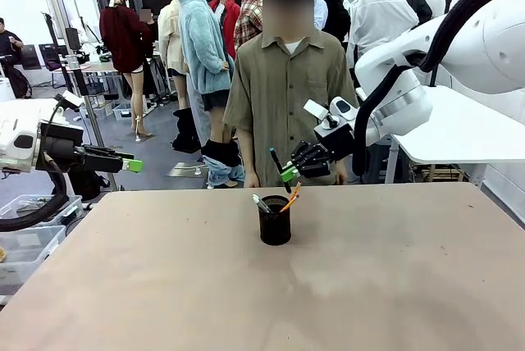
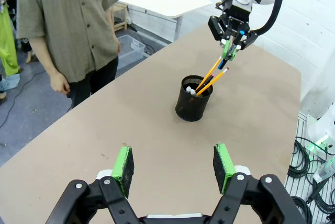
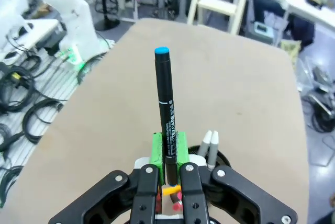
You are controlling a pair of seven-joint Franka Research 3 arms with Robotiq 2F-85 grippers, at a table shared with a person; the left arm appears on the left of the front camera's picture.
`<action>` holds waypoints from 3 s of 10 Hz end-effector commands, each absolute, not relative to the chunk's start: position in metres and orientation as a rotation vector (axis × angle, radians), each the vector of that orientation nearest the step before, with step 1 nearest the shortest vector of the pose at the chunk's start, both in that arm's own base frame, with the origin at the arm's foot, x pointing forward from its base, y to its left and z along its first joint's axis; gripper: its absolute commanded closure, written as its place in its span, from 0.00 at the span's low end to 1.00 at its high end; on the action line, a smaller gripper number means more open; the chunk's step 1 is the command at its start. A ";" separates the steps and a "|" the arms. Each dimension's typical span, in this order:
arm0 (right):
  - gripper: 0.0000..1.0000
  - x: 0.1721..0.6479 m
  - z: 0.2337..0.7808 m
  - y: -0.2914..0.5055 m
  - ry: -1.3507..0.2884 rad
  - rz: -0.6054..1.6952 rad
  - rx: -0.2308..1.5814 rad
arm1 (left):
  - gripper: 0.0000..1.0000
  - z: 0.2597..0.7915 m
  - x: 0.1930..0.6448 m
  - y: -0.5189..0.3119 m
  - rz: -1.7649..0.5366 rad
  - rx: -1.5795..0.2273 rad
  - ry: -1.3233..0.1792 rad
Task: Place the pens into the pen holder.
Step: Pick up a writing instrument from the table and place it into the Pen holder.
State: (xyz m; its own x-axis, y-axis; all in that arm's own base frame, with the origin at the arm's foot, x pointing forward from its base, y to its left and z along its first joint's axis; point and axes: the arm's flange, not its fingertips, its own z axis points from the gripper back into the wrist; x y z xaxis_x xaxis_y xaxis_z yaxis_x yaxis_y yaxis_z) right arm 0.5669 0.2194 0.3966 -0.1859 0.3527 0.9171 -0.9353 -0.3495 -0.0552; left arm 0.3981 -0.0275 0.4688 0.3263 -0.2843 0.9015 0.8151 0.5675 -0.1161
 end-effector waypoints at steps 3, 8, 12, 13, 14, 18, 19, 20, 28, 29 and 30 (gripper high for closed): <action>1.00 0.595 0.386 0.238 -0.792 1.689 1.225 | 0.20 0.465 0.400 -0.028 -0.804 -0.648 -1.015; 1.00 0.615 0.368 0.262 -0.711 1.702 1.267 | 0.20 0.465 0.400 -0.028 -0.804 -0.648 -1.015; 1.00 0.617 0.366 0.265 -0.690 1.701 1.267 | 0.20 0.465 0.400 -0.028 -0.804 -0.648 -1.015; 1.00 0.615 0.362 0.264 -0.684 1.707 1.259 | 0.20 0.465 0.400 -0.028 -0.804 -0.648 -1.015; 1.00 0.615 0.357 0.263 -0.669 1.709 1.258 | 0.20 0.465 0.400 -0.028 -0.804 -0.648 -1.015; 1.00 0.620 0.344 0.266 -0.623 1.739 1.257 | 0.20 0.465 0.400 -0.028 -0.804 -0.648 -1.015; 0.98 0.621 0.343 0.268 -0.615 1.744 1.258 | 0.20 0.465 0.400 -0.028 -0.804 -0.648 -1.015; 0.88 0.622 0.342 0.268 -0.603 1.741 1.260 | 0.20 0.465 0.400 -0.028 -0.804 -0.648 -1.015; 0.17 0.598 0.373 0.241 -0.653 1.747 1.104 | 0.20 0.465 0.400 -0.028 -0.804 -0.648 -1.015; 0.17 0.591 0.385 0.230 -0.656 1.731 1.077 | 0.20 0.465 0.400 -0.028 -0.804 -0.648 -1.015; 0.17 0.579 0.397 0.215 -0.687 1.722 1.019 | 0.20 0.465 0.400 -0.028 -0.804 -0.648 -1.015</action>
